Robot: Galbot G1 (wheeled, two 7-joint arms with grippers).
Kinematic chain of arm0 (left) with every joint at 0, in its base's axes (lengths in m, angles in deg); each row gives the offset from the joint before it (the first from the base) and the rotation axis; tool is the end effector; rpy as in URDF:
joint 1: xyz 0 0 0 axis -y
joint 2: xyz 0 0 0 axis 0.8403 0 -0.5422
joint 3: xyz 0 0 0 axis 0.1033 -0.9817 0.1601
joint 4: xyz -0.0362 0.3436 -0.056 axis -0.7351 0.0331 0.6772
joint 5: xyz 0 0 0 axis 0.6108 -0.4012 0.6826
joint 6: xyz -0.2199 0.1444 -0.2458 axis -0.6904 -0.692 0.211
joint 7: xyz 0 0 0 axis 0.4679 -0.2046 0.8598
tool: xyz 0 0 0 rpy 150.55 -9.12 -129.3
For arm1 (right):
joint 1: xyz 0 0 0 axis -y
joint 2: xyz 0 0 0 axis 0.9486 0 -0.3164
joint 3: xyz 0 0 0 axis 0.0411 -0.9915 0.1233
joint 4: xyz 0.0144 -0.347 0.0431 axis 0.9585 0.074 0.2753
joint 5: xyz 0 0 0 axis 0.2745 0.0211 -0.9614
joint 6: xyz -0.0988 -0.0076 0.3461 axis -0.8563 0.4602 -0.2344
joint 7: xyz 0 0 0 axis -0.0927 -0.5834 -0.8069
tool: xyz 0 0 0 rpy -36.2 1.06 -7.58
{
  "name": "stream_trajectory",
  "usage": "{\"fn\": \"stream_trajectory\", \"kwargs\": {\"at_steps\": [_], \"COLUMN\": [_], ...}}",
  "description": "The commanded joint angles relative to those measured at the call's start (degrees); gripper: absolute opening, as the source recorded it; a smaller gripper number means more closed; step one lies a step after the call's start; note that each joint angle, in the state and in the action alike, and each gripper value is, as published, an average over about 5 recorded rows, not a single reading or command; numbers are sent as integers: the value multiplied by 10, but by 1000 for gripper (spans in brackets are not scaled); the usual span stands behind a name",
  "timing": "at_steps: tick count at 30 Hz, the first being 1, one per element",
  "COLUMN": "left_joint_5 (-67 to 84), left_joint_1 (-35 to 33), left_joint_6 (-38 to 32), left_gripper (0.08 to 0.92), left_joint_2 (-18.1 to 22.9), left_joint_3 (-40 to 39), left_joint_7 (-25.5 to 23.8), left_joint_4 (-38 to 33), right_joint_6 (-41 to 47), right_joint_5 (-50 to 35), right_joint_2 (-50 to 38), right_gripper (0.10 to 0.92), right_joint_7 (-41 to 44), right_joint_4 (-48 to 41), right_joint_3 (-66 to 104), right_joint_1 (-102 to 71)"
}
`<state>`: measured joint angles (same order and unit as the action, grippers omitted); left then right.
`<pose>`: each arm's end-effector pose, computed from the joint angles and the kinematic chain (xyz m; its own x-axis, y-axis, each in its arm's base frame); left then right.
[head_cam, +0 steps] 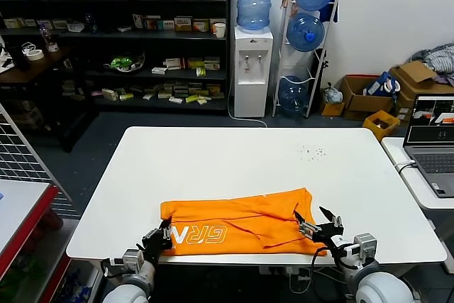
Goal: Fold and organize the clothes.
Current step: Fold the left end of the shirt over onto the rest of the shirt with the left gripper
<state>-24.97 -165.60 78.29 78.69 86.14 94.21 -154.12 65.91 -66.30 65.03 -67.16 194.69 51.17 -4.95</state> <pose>0.2310 0.0335 -0.3999 -0.9221 0.1036 0.3728 0.0725 0.9927 -0.0965 0.2284 -0.0949 -0.3104 -0.8777 -0.2331 0.4188 -0.2091 0.9724 0.1030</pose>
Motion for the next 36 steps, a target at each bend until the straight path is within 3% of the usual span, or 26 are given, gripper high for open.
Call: {"fn": "stream_trajectory", "kwargs": {"at_steps": [1,11,19,23,26,29,36], "left_joint_5": [1,58,117,124,125,140,260], "left_joint_1": [-11,-53,-88,-89,-88,-93,-39], "left_joint_6": [26,51,60,60,62,76,145], "left_gripper": [120,120,120,120,120,120,120], "left_joint_2": [-36,-167,-292,-329,-336,-320,-206], "left_joint_3": [13,114,195,213,217,198,65], "left_joint_7": [20,34,30,27,28,43,130], "left_joint_4": [-78,-117,-87,-55,-56,-101,-218], "right_joint_6": [-1,-5,-6,-8,-9,-9,-7], "right_joint_5": [2,6,7,7,8,11,23], "right_joint_2": [6,19,24,25,27,31,47], "right_gripper": [823,823,823,823,823,823,823], "right_joint_7": [-2,-4,-5,-4,-4,-3,-7], "right_joint_4": [0,-8,-9,-10,-11,-13,-12], "right_joint_3": [-3,-22,-35,-37,-36,-35,-34], "right_joint_1": [5,30,43,45,45,43,35]}}
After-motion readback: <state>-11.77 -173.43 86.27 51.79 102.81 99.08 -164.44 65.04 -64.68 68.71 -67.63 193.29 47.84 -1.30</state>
